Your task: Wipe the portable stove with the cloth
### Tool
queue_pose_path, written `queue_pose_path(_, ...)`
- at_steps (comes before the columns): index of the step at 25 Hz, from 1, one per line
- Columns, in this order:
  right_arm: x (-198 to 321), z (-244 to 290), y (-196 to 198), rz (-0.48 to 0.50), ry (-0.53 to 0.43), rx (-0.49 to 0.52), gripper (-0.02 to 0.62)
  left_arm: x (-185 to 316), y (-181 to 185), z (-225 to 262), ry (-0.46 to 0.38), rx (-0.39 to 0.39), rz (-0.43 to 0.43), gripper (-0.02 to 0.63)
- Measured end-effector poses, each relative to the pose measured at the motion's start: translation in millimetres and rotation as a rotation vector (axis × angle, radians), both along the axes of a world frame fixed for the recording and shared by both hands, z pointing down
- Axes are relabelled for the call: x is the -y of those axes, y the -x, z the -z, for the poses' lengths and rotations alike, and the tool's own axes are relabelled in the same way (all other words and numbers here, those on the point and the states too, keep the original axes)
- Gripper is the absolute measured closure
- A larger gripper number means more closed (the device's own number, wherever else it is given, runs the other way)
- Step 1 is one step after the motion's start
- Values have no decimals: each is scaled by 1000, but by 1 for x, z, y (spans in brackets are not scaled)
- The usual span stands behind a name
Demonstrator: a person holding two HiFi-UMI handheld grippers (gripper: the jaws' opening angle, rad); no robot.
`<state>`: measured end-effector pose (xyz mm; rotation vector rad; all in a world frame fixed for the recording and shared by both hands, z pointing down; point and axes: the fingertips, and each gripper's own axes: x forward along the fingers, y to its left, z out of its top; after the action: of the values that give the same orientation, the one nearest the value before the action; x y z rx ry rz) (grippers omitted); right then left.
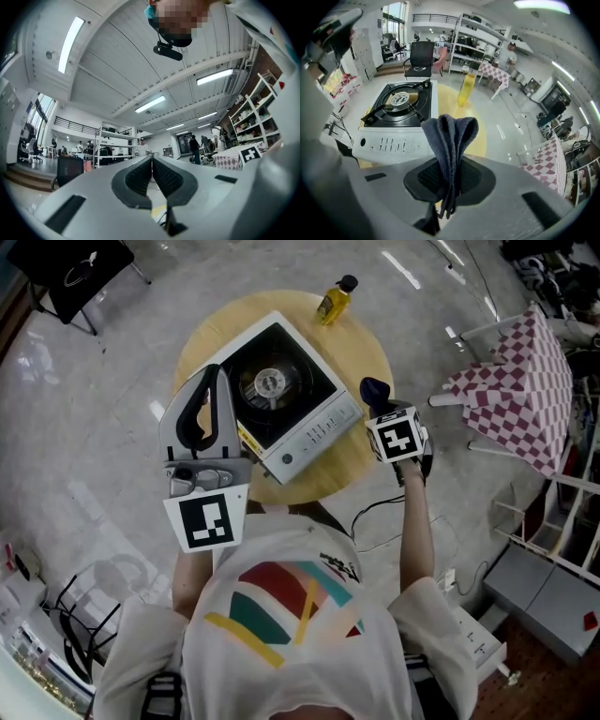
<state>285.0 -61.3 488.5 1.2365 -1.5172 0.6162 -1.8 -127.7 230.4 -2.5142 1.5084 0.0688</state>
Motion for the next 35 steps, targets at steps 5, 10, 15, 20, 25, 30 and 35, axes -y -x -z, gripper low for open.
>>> queue_pose_path(5,-3,-26,9,10,88,32,561,-2,9,-9,24,4,31,600)
queue_pose_path(10,-2,-35,15,12,137,40,561,-2,16,-15,34,-8,55,600)
queue_pose_path(15,-4,-37,18,33,174,25,561,-2,24,-22,54,-13,79,600)
queue_pose_path(20,-6,-38,22,52,198,-1,561,-1,33,-26,66,-12,91,600)
queue_pose_path(25,-10,-36,27,62,218,-12,561,-3,40,-28,72,-11,95,600)
queue_pose_path(30,-18,-38,44,76,234,-1,561,-4,45,-31,77,-21,96,600)
queue_pose_path(35,-32,-40,67,87,258,38,561,-4,47,-34,81,-32,88,600)
